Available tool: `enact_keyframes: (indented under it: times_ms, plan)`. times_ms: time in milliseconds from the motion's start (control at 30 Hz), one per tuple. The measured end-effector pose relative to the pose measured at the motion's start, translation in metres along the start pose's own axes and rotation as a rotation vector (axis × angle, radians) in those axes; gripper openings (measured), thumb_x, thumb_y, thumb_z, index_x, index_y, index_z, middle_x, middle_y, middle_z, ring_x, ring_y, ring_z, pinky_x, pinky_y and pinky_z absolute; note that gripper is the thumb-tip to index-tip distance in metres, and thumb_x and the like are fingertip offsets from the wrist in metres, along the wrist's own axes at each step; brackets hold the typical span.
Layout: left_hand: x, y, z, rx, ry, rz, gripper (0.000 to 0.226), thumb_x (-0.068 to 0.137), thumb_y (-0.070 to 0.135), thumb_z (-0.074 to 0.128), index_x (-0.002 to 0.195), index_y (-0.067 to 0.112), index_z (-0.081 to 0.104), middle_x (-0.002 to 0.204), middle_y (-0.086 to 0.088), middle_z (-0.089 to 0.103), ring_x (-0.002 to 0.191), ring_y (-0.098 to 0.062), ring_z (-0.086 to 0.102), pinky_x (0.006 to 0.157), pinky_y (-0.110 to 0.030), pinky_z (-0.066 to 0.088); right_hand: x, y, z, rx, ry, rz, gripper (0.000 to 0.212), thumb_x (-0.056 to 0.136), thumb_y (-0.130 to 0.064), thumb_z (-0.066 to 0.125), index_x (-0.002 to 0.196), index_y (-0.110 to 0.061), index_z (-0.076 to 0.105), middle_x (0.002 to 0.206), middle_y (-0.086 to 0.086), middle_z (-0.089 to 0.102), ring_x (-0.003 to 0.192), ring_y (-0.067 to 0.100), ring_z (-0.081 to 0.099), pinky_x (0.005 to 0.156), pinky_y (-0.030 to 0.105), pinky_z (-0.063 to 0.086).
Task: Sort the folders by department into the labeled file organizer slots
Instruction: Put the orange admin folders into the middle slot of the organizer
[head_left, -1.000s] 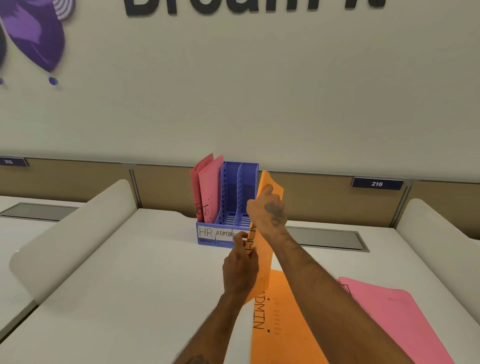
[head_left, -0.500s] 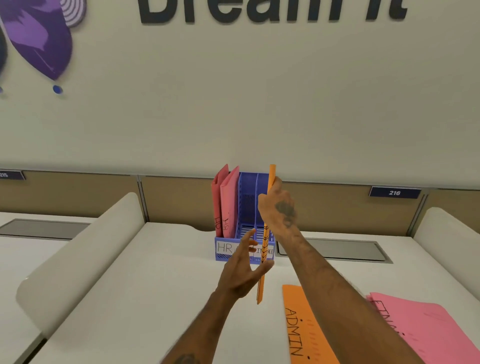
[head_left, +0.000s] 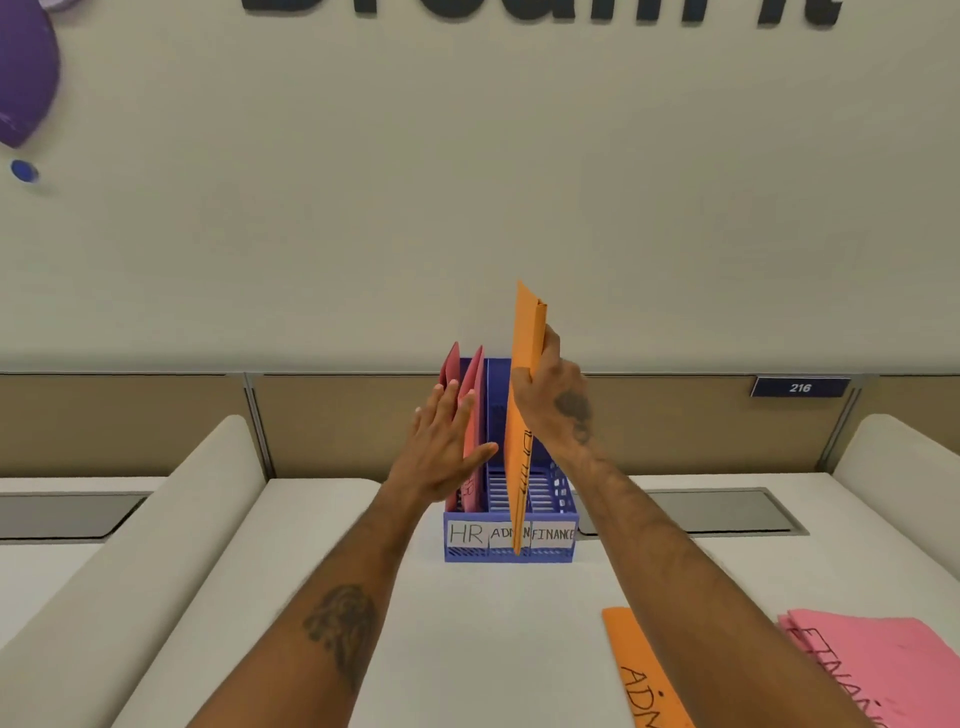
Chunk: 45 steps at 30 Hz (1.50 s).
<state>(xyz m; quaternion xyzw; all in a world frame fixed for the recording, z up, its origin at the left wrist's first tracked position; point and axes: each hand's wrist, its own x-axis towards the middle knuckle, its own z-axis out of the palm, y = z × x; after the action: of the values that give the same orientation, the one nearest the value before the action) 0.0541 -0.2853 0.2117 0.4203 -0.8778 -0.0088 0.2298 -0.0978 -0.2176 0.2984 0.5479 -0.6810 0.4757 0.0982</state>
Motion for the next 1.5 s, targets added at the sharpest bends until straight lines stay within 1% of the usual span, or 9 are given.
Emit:
enact_keyframes:
  times_ms: [133, 267, 400, 467, 733, 867, 1133, 1300, 1500]
  plan:
    - [0.029, -0.018, 0.012, 0.084, -0.081, -0.048, 0.109, 0.085, 0.053, 0.065, 0.156, 0.026, -0.013, 0.165, -0.006, -0.021, 0.148, -0.023, -0.026, 0.118, -0.051, -0.006, 0.013, 0.012, 0.029, 0.006, 0.037, -0.042, 0.048, 0.098, -0.021, 0.049, 0.143, -0.009, 0.035, 0.067, 0.0, 0.054, 0.051, 0.02, 0.058, 0.048, 0.033, 0.054]
    - [0.04, -0.028, 0.026, 0.127, -0.167, -0.055, 0.122, 0.08, 0.046, 0.075, 0.155, 0.026, -0.019, 0.162, -0.008, -0.028, 0.148, -0.029, -0.028, 0.119, -0.053, -0.006, 0.022, 0.022, 0.055, 0.034, 0.078, -0.079, 0.052, 0.096, -0.019, 0.053, 0.144, -0.006, 0.036, 0.073, -0.003, 0.052, 0.051, 0.016, 0.054, 0.048, 0.027, 0.051]
    - [0.045, -0.031, 0.035, 0.136, -0.16, -0.036, 0.122, 0.081, 0.039, 0.075, 0.153, 0.028, -0.023, 0.162, -0.007, -0.029, 0.148, -0.028, -0.029, 0.121, -0.054, -0.003, 0.022, 0.034, 0.077, 0.04, 0.107, -0.121, 0.055, 0.094, -0.014, 0.055, 0.145, -0.004, 0.035, 0.077, 0.009, 0.065, 0.052, 0.014, 0.051, 0.049, 0.023, 0.044]
    - [0.046, -0.032, 0.039, 0.138, -0.133, -0.026, 0.119, 0.083, 0.037, 0.074, 0.154, 0.028, -0.021, 0.163, -0.007, -0.027, 0.149, -0.028, -0.027, 0.122, -0.054, 0.0, 0.022, 0.039, 0.088, 0.054, 0.096, -0.142, 0.056, 0.095, -0.015, 0.052, 0.146, -0.005, 0.033, 0.078, 0.012, 0.066, 0.05, 0.015, 0.052, 0.046, 0.026, 0.048]
    - [0.043, -0.041, 0.046, 0.114, -0.06, 0.012, 0.11, 0.085, 0.049, 0.069, 0.157, 0.026, -0.011, 0.165, -0.007, -0.017, 0.151, -0.026, -0.02, 0.122, -0.049, 0.003, 0.02, 0.06, 0.124, 0.07, 0.075, -0.129, 0.051, 0.097, -0.02, 0.051, 0.144, -0.007, 0.033, 0.089, 0.013, 0.068, 0.058, 0.021, 0.064, 0.051, 0.036, 0.059]
    - [0.041, -0.041, 0.047, 0.097, -0.029, 0.014, 0.108, 0.084, 0.042, 0.071, 0.158, 0.025, -0.006, 0.166, -0.007, -0.012, 0.152, -0.025, -0.017, 0.122, -0.048, 0.007, 0.027, 0.063, 0.129, 0.068, 0.089, -0.15, 0.054, 0.096, -0.023, 0.051, 0.145, -0.006, 0.034, 0.089, 0.015, 0.069, 0.057, 0.021, 0.064, 0.05, 0.03, 0.055]
    - [0.041, -0.033, 0.048, 0.102, -0.021, 0.019, 0.104, 0.086, 0.034, 0.072, 0.158, 0.024, -0.002, 0.167, -0.007, -0.009, 0.152, -0.025, -0.016, 0.122, -0.046, 0.008, 0.022, 0.072, 0.137, 0.063, 0.076, -0.129, 0.053, 0.098, -0.023, 0.048, 0.146, -0.006, 0.033, 0.096, 0.017, 0.069, 0.059, 0.025, 0.066, 0.051, 0.036, 0.059]
    - [0.041, -0.032, 0.048, 0.097, -0.009, 0.028, 0.103, 0.086, 0.03, 0.071, 0.158, 0.023, -0.001, 0.167, -0.007, -0.007, 0.153, -0.025, -0.014, 0.123, -0.045, 0.009, 0.001, 0.085, 0.146, -0.006, -0.061, -0.03, 0.054, 0.102, -0.026, 0.042, 0.151, -0.011, 0.024, 0.097, 0.015, 0.07, 0.062, 0.031, 0.067, 0.056, 0.047, 0.059]
    - [0.04, -0.034, 0.049, 0.108, 0.004, 0.034, 0.099, 0.087, 0.031, 0.068, 0.159, 0.021, 0.0, 0.167, -0.009, -0.005, 0.153, -0.027, -0.013, 0.123, -0.044, 0.006, -0.017, 0.096, 0.158, -0.025, -0.177, 0.015, 0.053, 0.102, -0.033, 0.037, 0.149, -0.014, 0.021, 0.102, 0.013, 0.07, 0.067, 0.026, 0.068, 0.057, 0.038, 0.059]
